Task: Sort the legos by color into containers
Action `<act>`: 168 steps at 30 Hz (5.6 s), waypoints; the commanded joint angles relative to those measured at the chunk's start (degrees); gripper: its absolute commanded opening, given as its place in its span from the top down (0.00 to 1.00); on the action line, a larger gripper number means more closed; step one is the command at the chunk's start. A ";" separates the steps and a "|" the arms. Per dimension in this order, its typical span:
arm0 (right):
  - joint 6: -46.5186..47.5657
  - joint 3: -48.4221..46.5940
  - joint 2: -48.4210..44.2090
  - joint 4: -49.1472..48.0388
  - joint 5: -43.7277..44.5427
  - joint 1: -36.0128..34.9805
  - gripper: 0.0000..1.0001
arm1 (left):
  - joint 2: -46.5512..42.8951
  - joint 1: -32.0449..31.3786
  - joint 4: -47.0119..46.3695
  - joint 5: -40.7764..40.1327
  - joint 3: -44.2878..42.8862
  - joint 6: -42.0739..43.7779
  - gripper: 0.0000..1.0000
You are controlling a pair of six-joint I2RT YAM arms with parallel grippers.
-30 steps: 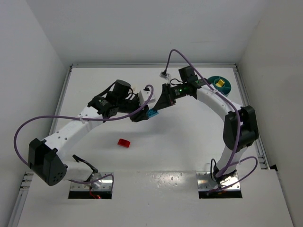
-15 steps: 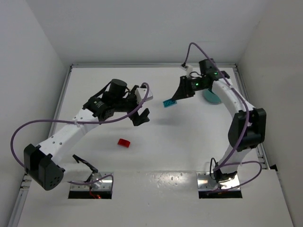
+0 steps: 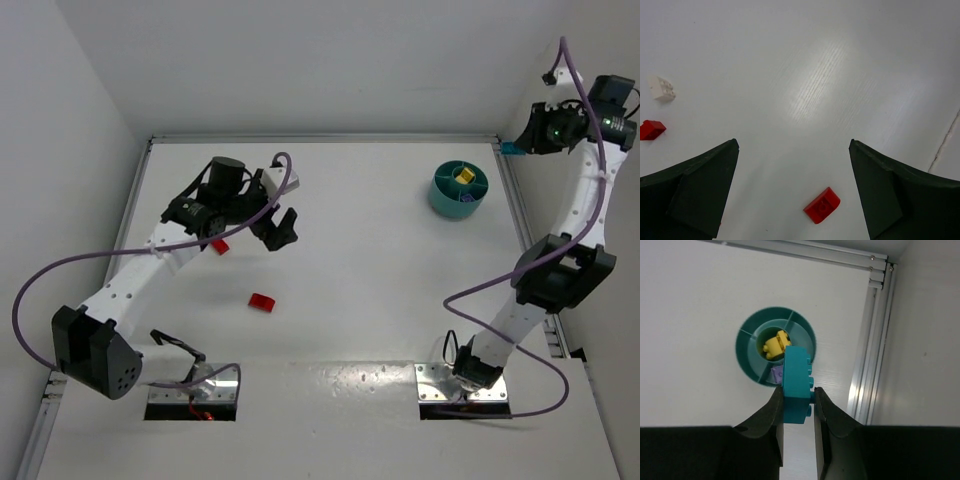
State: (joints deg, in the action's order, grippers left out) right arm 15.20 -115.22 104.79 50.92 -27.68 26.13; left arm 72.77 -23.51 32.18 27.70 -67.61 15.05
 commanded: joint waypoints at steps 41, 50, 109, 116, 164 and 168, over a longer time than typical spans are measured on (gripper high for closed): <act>1.15 -7.30 21.51 -5.12 15.99 -10.05 1.00 | 1.93 4.00 -3.88 1.92 -1.38 -5.73 0.01; 1.15 -7.30 23.26 -5.65 17.13 -11.63 1.00 | 1.93 4.00 -3.88 1.92 -1.38 -6.26 0.01; 20.30 -4.14 22.47 -12.08 -1.05 -11.63 1.00 | 2.46 2.94 -3.88 4.02 -0.33 -5.73 0.01; 21.97 -8.88 25.81 -6.44 -2.20 -11.63 1.00 | 2.46 2.94 -3.88 4.02 -0.33 -5.73 0.01; -6.07 11.60 0.50 -17.52 -15.47 -12.24 0.48 | 46.84 10.06 -6.61 -17.60 -32.13 -0.90 0.26; -5.53 12.12 0.50 -16.99 -15.47 -12.24 0.48 | 50.62 10.59 -6.61 -17.50 -35.74 0.33 0.28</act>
State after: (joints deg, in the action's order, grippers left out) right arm 9.80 -103.18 107.66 34.54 -40.93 14.09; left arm 122.02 -13.82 26.33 10.11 -99.42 12.88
